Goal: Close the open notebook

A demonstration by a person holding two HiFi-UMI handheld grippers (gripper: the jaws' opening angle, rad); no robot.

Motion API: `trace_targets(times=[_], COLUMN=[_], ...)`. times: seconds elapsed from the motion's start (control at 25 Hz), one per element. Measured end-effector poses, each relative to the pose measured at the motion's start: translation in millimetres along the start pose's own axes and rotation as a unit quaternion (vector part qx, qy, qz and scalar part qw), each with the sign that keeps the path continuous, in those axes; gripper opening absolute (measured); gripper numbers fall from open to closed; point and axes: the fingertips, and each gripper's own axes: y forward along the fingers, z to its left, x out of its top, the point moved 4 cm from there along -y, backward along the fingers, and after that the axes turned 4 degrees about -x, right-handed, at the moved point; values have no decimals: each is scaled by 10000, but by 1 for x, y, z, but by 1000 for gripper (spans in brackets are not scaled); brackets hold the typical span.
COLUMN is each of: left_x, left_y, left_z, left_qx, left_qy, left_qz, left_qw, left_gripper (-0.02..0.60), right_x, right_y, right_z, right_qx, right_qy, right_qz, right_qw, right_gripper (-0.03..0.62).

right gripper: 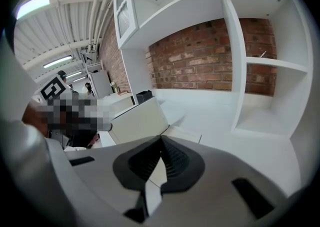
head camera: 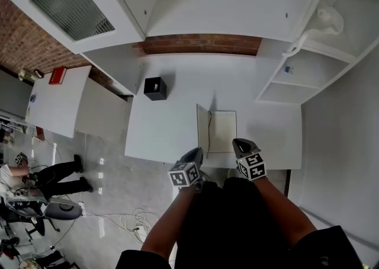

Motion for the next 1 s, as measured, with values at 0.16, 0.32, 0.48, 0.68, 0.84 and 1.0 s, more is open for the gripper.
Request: trace_targets(times=[0.16, 0.32, 0.48, 0.68, 0.84, 1.0], left_x=[-3, -9, -17, -28, -33, -46], left_y=[7, 19, 33, 50, 64, 81], left_z=[-15, -31, -46, -60, -73, -77], left_qx=[17, 8, -25, -1, 50, 153], left_qy=[71, 245, 353, 449, 590, 739], left_qz=[7, 87, 212, 367, 533, 836], left_qw=[10000, 9997, 9991, 9983, 9968, 9936], left_gripper=[20, 20, 20, 20, 20, 21], right_x=[-9, -14, -18, -24, -30, -41], right_y=[-5, -9, -10, -14, -18, -19], right_z=[-11, -21, -32, -41, -48, -57], right_qx=[30, 121, 179, 245, 229, 187], right_qy=[-50, -60, -78, -57, -155, -98], right_qz=[66, 76, 56, 69, 114, 215], right_qw=[10000, 9999, 9998, 9997, 9996, 9995], right_gripper=[-2, -2, 0, -1, -1, -2])
